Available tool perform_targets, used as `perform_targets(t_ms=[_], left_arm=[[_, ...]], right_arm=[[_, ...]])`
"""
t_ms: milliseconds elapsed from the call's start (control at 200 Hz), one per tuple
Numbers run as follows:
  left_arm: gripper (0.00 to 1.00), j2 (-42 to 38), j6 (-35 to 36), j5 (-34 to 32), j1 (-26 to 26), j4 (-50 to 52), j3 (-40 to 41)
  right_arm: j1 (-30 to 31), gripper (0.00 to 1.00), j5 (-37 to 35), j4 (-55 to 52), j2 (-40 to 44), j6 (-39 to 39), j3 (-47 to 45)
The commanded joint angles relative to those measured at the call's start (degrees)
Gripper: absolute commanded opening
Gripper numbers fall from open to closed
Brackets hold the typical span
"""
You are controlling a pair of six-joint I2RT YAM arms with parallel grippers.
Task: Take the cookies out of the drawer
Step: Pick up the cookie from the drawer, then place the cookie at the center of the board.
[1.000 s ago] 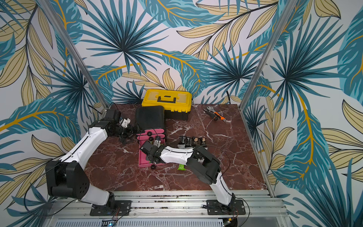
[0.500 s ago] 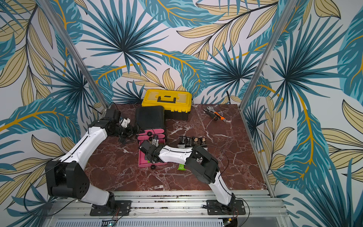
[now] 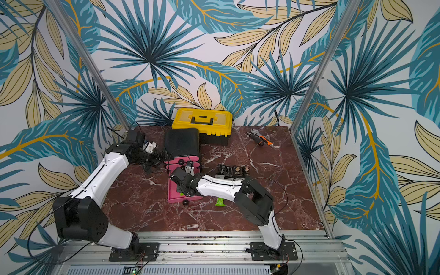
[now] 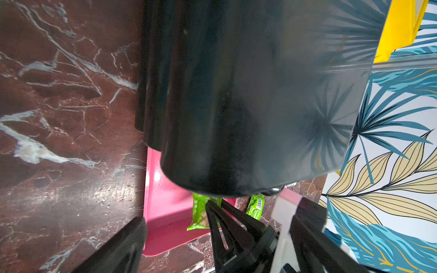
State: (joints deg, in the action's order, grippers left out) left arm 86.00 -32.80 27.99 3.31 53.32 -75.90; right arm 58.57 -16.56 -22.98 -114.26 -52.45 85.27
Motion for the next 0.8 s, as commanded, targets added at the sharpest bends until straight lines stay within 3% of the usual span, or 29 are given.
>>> perform_targets(t_ms=[0,381,796], left_arm=[[1.00,-2.73,0.56,-0.84,-0.18,1.00,-1.91],[1.00,-8.10,-2.43,1.85,1.48,0.25,-0.85],[1.00,-17.69,-6.19,-2.29,14.67,-6.10,6.31]], right_arm=[[0.41,0.14,-1.37,-1.15,3.79,0.12,-2.46],[0.41,0.13,-4.40,-2.01,18.45,-1.26,-13.08],[-0.21,0.12,-11.27,-9.40,39.78,-2.39,-30.11]])
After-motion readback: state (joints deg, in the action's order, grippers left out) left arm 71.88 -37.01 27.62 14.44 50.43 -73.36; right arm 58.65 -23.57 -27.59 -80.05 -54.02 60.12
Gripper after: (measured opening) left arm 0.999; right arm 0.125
